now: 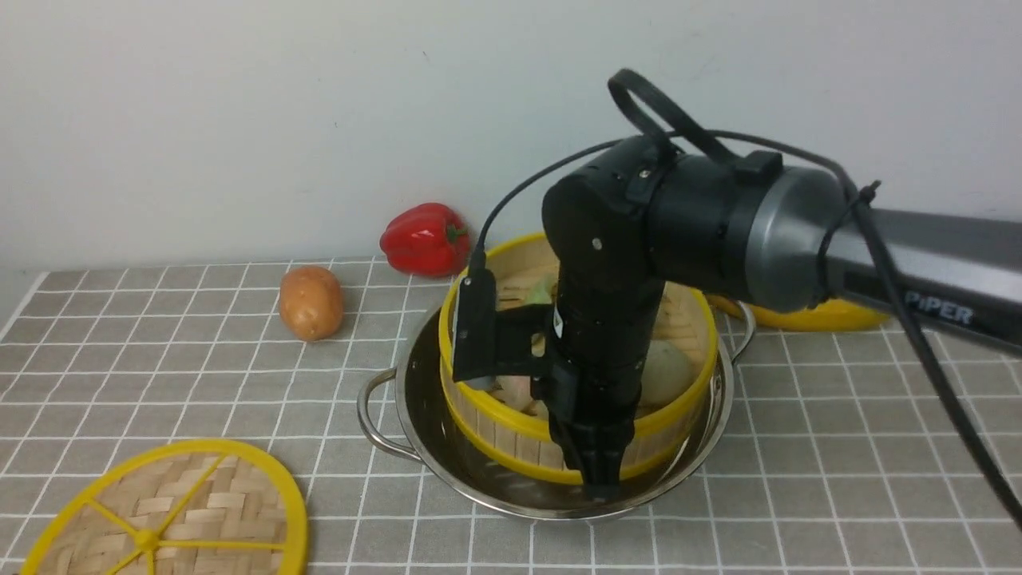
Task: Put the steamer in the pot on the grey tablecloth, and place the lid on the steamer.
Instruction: 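Place the bamboo steamer basket of food into the steel pot with the right gripper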
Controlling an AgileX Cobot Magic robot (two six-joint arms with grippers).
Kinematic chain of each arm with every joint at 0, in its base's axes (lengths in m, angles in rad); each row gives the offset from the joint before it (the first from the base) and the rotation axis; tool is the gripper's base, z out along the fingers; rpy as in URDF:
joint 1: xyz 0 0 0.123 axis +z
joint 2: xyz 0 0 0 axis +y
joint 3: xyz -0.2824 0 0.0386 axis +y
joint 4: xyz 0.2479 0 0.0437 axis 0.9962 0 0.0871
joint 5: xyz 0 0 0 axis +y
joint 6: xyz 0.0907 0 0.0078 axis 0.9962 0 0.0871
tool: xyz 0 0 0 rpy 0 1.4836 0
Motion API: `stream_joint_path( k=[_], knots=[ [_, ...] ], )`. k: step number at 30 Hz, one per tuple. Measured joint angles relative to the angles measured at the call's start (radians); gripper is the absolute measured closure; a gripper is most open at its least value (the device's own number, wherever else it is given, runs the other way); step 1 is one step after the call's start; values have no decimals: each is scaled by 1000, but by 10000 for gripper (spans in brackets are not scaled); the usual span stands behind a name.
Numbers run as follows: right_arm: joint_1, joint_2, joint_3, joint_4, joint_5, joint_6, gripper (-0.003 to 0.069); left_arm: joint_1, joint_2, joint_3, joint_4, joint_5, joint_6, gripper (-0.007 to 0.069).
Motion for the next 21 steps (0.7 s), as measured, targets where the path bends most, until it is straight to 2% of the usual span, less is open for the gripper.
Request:
stream_joint_path(
  k=[6, 15, 19, 21],
  knots=[
    [0, 18, -4, 41, -1, -10, 602, 0, 0, 0, 0, 0, 0, 382],
    [2, 78, -7, 36, -12, -18, 602, 0, 0, 0, 0, 0, 0, 382],
    [3, 76, -8, 34, -15, -19, 547, 0, 0, 0, 0, 0, 0, 382],
    [3, 75, -8, 28, -21, -18, 421, 0, 0, 0, 0, 0, 0, 382]
  ],
)
